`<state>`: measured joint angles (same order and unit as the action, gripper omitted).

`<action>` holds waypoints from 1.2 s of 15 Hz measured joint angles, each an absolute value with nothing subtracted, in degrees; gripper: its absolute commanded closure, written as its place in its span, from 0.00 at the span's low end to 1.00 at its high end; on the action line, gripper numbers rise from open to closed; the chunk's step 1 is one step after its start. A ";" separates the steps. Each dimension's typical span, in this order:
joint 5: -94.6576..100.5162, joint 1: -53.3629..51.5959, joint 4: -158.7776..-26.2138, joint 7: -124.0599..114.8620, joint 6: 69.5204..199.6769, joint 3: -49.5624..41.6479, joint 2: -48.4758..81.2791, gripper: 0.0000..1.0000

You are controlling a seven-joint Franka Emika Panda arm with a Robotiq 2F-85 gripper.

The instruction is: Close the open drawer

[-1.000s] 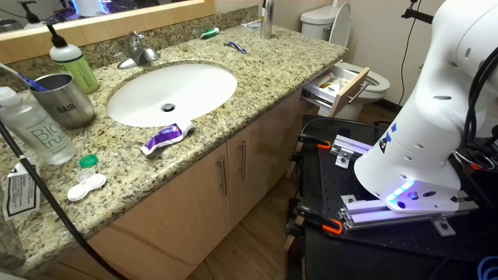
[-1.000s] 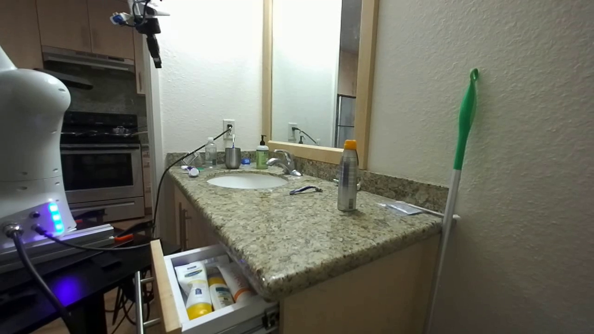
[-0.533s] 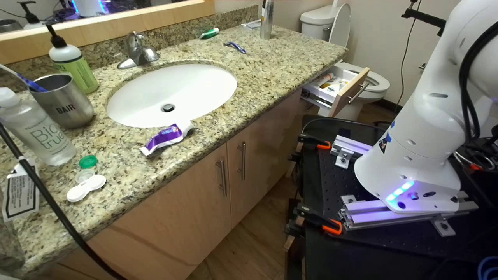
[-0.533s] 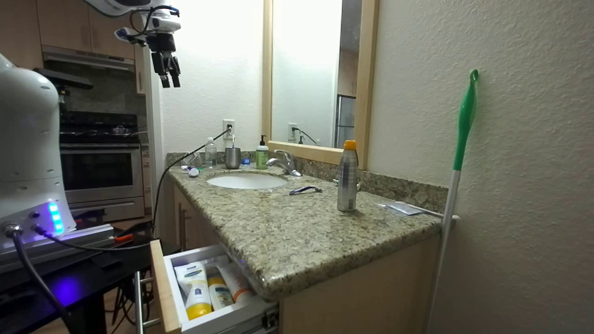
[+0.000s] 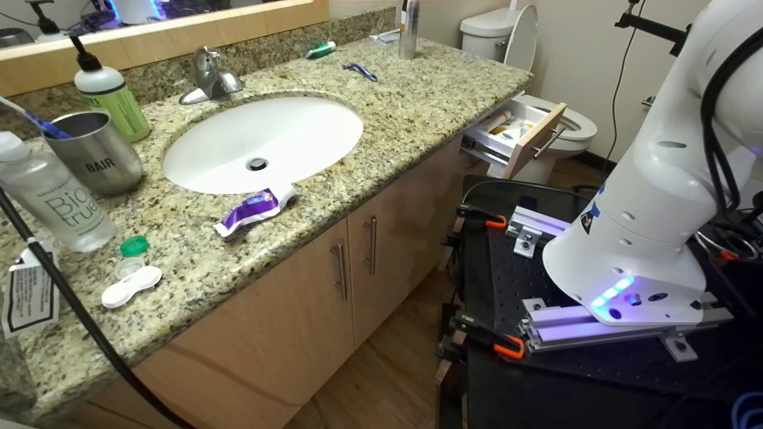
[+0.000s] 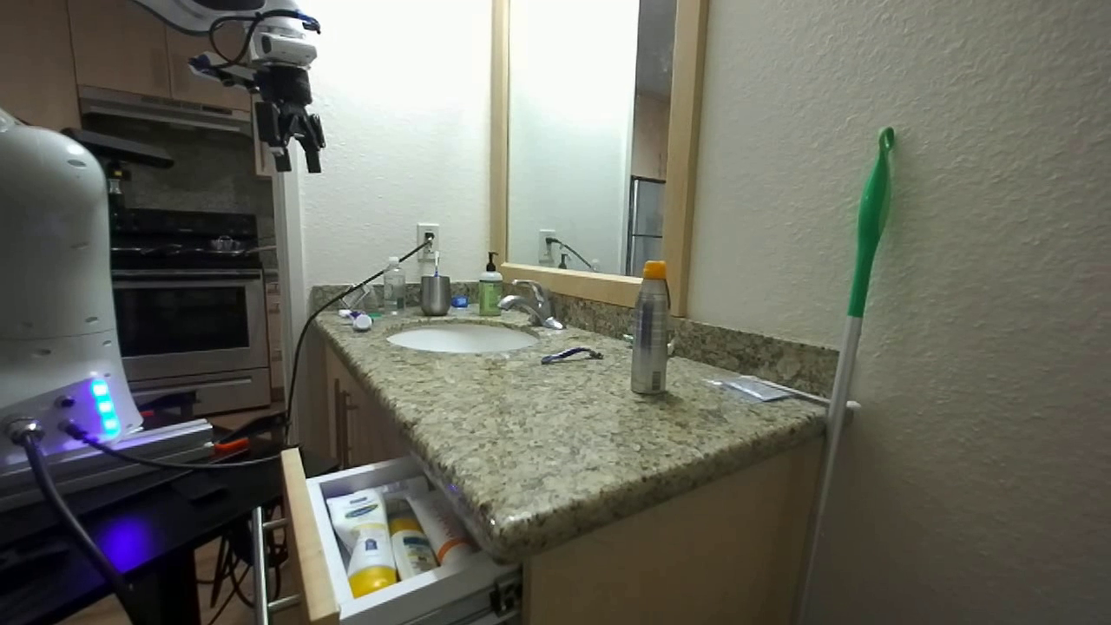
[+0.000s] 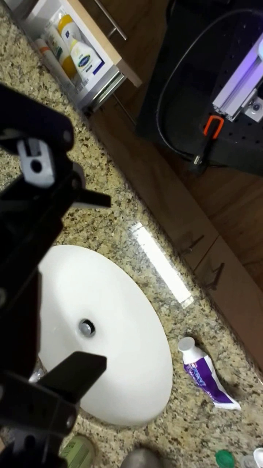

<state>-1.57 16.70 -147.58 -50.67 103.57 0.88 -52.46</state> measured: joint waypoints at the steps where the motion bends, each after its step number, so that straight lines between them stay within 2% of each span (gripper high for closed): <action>1: -1.23 16.80 -147.59 -51.35 103.62 1.04 -52.35 0.00; 5: 4.49 21.56 -149.90 -57.97 108.08 -0.50 -48.03 0.00; 14: 20.64 41.37 -155.18 -60.22 115.13 -18.42 -35.40 0.00; 18: 26.00 49.71 -156.54 -66.49 125.66 -21.73 -24.44 0.00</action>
<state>26.00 49.71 -156.54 -66.49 125.66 -21.73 -24.44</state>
